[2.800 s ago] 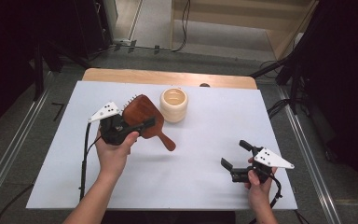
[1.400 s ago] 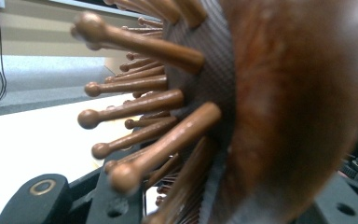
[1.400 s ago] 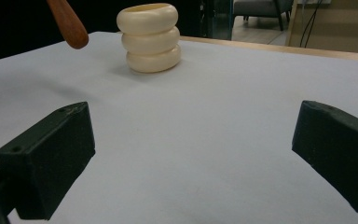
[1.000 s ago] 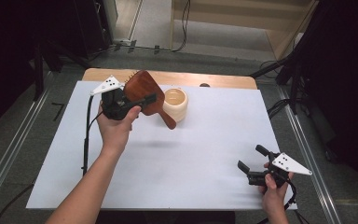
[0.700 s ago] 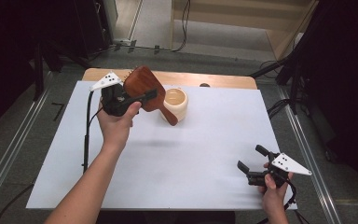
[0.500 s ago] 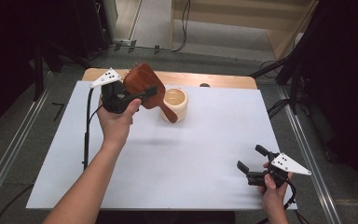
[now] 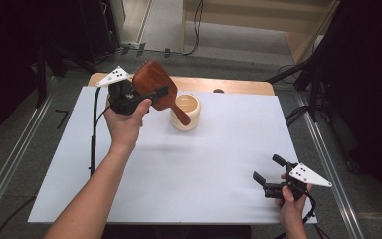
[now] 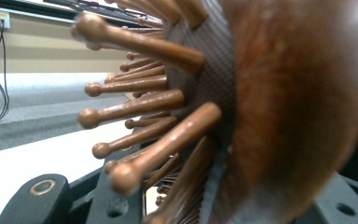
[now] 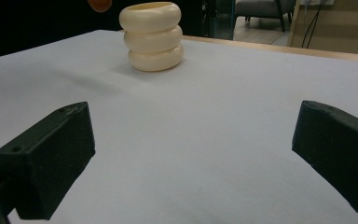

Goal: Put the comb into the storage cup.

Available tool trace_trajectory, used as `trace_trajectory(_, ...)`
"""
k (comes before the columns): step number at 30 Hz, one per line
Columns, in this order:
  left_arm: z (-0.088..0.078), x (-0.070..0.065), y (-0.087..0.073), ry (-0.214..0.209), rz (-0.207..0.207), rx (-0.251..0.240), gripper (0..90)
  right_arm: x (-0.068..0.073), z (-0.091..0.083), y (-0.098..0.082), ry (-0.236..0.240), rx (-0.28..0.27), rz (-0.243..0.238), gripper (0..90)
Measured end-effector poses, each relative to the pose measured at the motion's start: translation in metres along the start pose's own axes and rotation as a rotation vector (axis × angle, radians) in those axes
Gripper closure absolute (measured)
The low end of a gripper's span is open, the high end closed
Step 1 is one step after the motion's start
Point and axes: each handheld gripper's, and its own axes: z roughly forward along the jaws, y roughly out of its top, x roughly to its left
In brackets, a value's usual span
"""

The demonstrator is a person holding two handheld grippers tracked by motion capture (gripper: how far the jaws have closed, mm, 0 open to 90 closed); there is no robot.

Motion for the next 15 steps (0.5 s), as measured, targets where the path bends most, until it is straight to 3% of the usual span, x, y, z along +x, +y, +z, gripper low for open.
trace_trajectory(15,0.012,0.006,0.009,0.009,0.002,-0.005,59.8,0.0,0.0,0.0,0.005,-0.002,0.0,0.0)
